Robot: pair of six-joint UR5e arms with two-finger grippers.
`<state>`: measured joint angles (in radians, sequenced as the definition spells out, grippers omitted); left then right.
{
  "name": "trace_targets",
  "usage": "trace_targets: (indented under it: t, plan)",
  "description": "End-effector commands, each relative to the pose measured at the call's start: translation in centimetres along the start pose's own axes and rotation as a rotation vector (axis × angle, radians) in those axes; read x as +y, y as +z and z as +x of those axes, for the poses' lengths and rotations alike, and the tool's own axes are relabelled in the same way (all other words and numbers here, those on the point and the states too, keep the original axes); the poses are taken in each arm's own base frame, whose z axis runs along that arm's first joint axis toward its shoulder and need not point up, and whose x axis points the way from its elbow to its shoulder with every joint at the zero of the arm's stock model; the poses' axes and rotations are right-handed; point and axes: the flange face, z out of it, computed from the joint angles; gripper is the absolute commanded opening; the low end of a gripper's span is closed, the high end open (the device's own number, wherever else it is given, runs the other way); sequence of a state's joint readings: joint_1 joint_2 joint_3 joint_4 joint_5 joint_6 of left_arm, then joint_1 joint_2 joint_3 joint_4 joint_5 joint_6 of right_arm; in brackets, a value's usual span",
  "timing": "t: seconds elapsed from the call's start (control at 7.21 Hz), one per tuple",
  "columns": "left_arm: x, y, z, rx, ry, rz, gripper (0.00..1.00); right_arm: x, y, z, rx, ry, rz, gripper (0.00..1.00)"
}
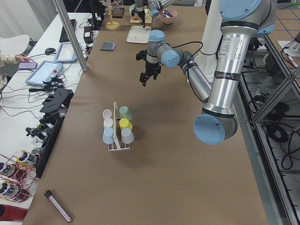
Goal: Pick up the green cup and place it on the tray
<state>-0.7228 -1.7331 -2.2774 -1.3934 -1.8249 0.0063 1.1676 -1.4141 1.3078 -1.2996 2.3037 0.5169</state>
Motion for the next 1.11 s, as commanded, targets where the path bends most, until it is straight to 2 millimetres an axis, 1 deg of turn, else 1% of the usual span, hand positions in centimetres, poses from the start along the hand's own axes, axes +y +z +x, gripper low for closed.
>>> trace_targets:
  t: [0.0, 0.14, 0.28, 0.42, 0.55, 0.69, 0.83, 0.97]
  plan:
    - [0.8, 2.2, 1.7, -0.149, 0.357, -0.065, 0.98, 0.2, -0.4, -0.2, -0.033, -0.002, -0.008, 0.00]
    - [1.1, 3.1, 2.5, -0.203, 0.477, -0.101, 0.98, 0.3, -1.3, -0.2, -0.073, -0.002, -0.010, 0.00]
    - [0.9, 4.1, 3.7, -0.270, 0.599, -0.136, 0.98, 0.4, -3.4, -0.8, -0.120, -0.022, 0.008, 0.00]
    - [0.8, 4.6, 3.7, -0.350, 0.730, -0.183, 0.98, 2.3, -4.9, -0.7, -0.156, -0.038, 0.020, 0.00]
    - [1.4, 5.1, 3.7, -0.419, 0.868, -0.247, 0.98, 4.2, -6.3, -1.3, -0.169, -0.066, 0.042, 0.00]
    - [1.9, 7.2, 4.6, -0.495, 0.962, -0.326, 0.98, 5.4, -7.7, -2.2, -0.186, -0.094, 0.060, 0.00]
    - [3.1, 9.2, 5.2, -0.602, 1.056, -0.421, 0.98, 6.1, -8.5, -3.3, -0.253, -0.114, 0.036, 0.00]
    - [3.6, 10.2, 4.8, -0.673, 1.117, -0.495, 0.98, 6.9, -9.8, -4.3, -0.296, -0.135, 0.032, 0.00]
